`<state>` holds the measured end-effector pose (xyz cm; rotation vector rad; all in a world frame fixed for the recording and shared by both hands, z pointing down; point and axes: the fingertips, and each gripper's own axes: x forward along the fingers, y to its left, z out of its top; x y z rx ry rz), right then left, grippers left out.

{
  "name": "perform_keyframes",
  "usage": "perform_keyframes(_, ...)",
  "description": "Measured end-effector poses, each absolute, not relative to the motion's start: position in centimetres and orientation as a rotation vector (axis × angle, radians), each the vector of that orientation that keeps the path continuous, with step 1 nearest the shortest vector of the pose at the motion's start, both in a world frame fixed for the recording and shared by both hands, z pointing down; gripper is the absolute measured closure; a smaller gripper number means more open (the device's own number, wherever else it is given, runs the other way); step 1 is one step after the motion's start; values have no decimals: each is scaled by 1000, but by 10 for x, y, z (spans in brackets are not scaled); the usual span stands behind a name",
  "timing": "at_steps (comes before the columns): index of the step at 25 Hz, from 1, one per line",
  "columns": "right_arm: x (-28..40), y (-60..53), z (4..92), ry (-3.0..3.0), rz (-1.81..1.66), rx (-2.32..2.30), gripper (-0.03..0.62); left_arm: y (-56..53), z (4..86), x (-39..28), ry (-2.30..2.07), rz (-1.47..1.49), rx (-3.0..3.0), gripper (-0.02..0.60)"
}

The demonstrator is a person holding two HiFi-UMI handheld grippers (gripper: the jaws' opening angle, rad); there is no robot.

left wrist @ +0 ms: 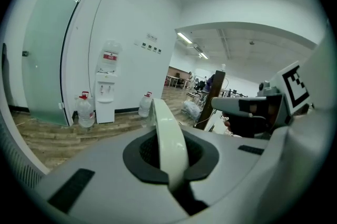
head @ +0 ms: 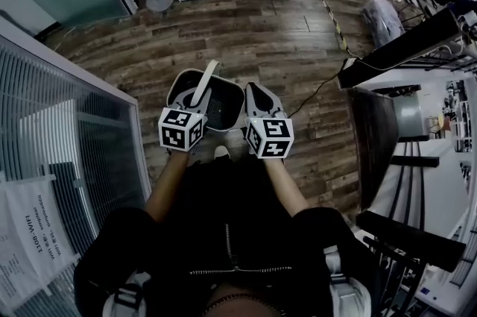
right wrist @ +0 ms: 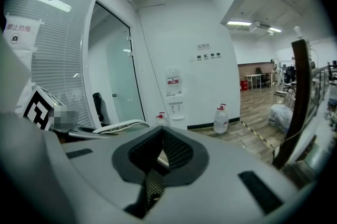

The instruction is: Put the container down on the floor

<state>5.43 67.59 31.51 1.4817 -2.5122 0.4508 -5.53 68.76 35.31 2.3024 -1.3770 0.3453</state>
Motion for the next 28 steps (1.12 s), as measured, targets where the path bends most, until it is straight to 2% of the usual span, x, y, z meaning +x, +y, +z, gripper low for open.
perform_keyframes(18, 50, 673, 330, -2467, 485, 1468, 583, 677, 364, -83, -1396, 345, 2264, 568)
perform_keyframes(28, 54, 638, 337, -2500, 567, 1462, 583, 644, 358, -72, -1392, 387, 2274, 568)
